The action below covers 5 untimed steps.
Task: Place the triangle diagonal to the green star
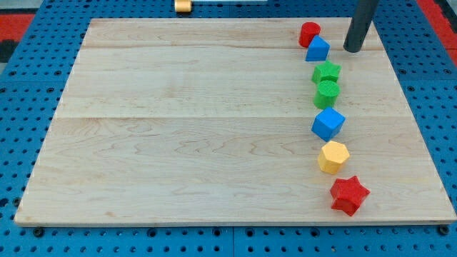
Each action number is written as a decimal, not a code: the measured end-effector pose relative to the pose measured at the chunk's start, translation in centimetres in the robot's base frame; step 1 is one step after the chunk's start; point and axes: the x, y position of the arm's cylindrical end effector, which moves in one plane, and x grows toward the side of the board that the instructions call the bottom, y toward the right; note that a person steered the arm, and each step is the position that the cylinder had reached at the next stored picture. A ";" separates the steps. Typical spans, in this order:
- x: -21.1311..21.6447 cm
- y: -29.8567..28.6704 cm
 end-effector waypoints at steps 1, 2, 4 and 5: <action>0.0 -1.1; 0.0 -4.1; 0.0 -13.6; 0.7 -14.3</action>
